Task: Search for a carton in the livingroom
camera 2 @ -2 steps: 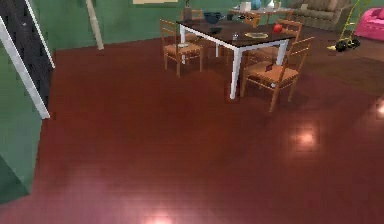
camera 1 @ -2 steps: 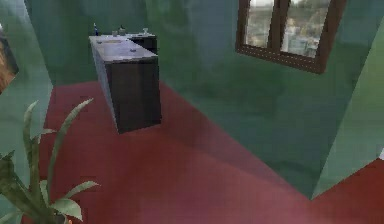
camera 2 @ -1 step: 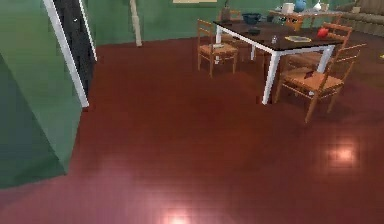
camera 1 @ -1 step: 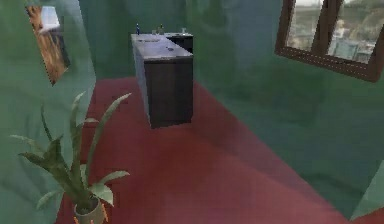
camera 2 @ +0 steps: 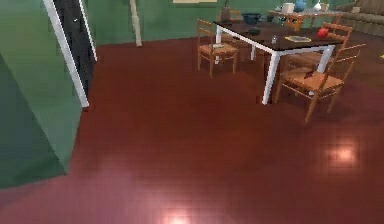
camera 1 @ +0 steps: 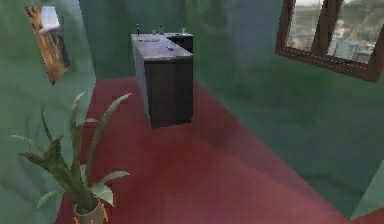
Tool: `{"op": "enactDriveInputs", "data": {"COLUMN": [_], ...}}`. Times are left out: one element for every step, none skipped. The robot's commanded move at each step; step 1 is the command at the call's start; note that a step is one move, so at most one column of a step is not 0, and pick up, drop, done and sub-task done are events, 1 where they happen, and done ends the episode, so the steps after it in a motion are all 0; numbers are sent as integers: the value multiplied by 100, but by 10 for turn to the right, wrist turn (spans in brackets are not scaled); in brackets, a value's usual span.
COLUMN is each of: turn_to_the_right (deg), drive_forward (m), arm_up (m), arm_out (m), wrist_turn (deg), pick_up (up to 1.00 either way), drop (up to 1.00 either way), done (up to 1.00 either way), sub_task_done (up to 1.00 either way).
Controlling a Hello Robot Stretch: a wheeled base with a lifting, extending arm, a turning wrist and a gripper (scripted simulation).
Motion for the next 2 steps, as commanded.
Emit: {"op": "enactDriveInputs", "data": {"turn_to_the_right": [-180,150], "drive_forward": [0,0], "arm_up": [0,0], "arm_out": [0,0], "wrist_turn": [0,0], "pick_up": [0,0], "drop": [0,0], "done": [0,0], "sub_task_done": [0,0]}}
